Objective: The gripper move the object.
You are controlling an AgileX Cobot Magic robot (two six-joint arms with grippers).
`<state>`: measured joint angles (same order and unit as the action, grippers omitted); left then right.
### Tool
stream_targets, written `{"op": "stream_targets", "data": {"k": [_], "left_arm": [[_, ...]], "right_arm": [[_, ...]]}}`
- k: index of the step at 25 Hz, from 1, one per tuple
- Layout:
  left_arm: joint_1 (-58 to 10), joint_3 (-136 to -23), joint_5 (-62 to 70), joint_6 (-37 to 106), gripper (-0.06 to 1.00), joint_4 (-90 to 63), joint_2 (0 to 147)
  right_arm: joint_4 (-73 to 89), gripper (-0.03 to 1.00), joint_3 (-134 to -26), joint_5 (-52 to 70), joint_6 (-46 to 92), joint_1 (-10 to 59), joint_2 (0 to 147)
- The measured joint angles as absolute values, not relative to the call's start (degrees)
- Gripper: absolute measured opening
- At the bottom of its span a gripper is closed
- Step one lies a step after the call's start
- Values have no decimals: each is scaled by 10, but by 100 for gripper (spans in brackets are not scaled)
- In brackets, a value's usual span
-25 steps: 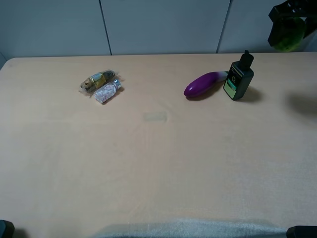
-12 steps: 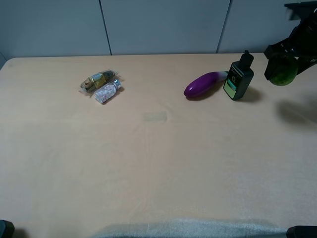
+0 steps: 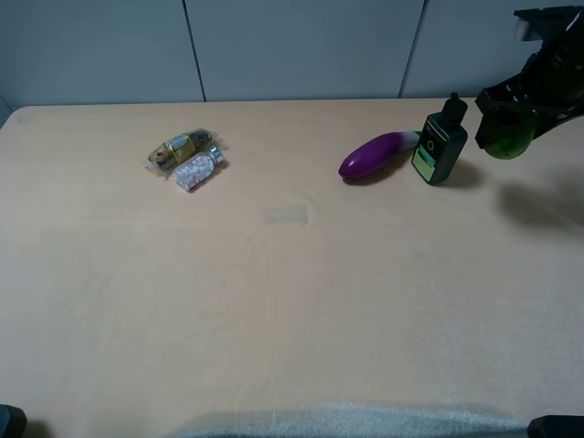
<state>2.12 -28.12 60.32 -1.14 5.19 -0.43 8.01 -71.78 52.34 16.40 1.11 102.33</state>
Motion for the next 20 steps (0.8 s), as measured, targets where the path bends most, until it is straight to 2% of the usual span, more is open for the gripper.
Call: {"op": "stream_targets", "data": {"k": [11,20], "left_arm": [[21,-281,603,-11,74,52,-4],[21,-281,603,-11,74,52,-4]], "right_arm": [[92,50,-712,514,177,11,1023],[100,50,-656,484,191,11,1023]]}}
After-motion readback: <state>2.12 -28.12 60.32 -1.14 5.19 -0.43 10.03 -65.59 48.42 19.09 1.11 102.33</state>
